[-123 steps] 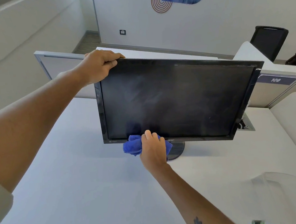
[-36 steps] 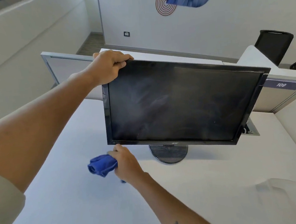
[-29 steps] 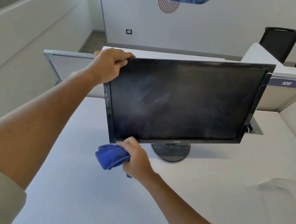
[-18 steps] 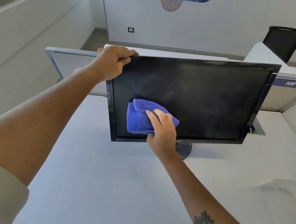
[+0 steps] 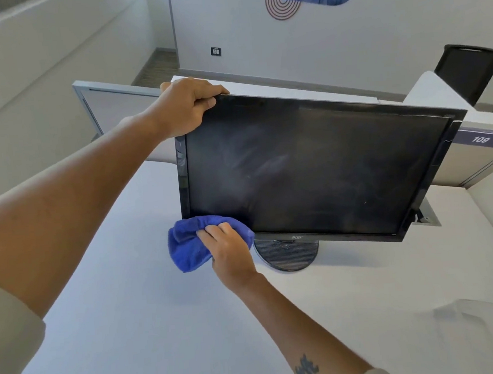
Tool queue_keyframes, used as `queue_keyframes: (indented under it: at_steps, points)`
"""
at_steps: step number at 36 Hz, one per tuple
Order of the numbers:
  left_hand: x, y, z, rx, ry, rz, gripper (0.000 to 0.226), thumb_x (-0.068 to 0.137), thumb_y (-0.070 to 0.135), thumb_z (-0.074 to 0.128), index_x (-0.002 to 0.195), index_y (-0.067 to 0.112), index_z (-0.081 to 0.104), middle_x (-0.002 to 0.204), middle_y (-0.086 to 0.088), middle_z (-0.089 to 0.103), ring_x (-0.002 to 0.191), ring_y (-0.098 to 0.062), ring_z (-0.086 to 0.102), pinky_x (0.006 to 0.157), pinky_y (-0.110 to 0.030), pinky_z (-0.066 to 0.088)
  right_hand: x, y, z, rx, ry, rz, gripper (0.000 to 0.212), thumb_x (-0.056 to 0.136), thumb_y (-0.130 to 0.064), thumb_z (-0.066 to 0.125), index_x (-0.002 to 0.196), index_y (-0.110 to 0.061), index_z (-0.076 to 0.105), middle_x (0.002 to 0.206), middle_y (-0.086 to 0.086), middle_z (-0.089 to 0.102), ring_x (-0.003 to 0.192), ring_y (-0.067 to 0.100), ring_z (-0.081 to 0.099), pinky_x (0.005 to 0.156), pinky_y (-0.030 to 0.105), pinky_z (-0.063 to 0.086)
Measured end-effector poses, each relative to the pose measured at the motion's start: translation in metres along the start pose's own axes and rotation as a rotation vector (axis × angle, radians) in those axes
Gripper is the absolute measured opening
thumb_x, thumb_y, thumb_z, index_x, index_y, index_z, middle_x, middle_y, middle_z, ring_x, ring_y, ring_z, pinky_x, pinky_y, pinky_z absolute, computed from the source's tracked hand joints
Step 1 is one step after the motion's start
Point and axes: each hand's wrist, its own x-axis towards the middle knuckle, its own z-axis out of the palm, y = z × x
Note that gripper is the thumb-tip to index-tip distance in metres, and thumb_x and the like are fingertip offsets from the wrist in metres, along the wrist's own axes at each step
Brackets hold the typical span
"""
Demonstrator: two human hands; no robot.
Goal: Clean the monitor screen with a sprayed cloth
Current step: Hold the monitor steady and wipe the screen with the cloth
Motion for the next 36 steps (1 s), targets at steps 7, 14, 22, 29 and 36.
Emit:
queue_keyframes:
  at_steps: [7,14,22,29,36]
  points:
    - [-0.002,0.005,-0.002,0.02,-0.009,-0.004,0.04,0.107,0.02,0.053,0.141,0.026,0.073,0.131,0.006,0.076,0.134,-0.026,0.061,0.123,-0.066,0.033,0.04,0.014,-0.037,-0.138,0.055,-0.253,0.041,0.096,-0.005,0.047,0.131,-0.002,0.068,0.113,0.007,0.069,0.093,0.028,0.057,0.082,0.043,0.052]
    - [-0.002,0.011,-0.005,-0.132,-0.016,-0.118,0.061,0.096,0.069,0.04,0.124,0.034,0.081,0.124,0.013,0.079,0.13,-0.014,0.064,0.126,-0.061,0.032,0.127,0.031,-0.129,-0.296,0.56,-0.124,0.045,0.092,0.004,0.057,0.134,-0.004,0.071,0.13,0.014,0.071,0.102,0.035,0.057,0.091,0.044,0.048]
    - [-0.007,0.023,-0.01,-0.178,-0.012,-0.184,0.059,0.098,0.081,0.031,0.111,0.052,0.081,0.127,0.021,0.077,0.138,-0.014,0.059,0.131,-0.057,0.025,0.108,0.015,-0.106,-0.349,0.229,-0.154,0.061,0.082,-0.006,0.061,0.141,-0.02,0.066,0.144,-0.002,0.062,0.119,0.035,0.055,0.091,0.044,0.042]
    - [-0.006,0.016,-0.01,-0.202,-0.045,-0.187,0.065,0.097,0.092,0.025,0.118,0.06,0.077,0.135,0.023,0.072,0.147,-0.027,0.049,0.131,-0.059,0.025,0.021,0.021,-0.037,-0.398,-0.216,-0.366,0.057,0.076,-0.012,0.065,0.132,-0.022,0.063,0.132,-0.007,0.058,0.111,0.027,0.047,0.088,0.041,0.041]
    - [-0.005,0.019,-0.012,-0.191,-0.061,-0.179,0.067,0.097,0.091,0.019,0.12,0.062,0.074,0.136,0.019,0.069,0.146,-0.029,0.048,0.13,-0.059,0.024,0.033,0.044,-0.078,-0.598,-0.011,-0.377,0.049,0.087,-0.007,0.055,0.133,-0.024,0.061,0.128,-0.002,0.061,0.112,0.033,0.054,0.084,0.045,0.04]
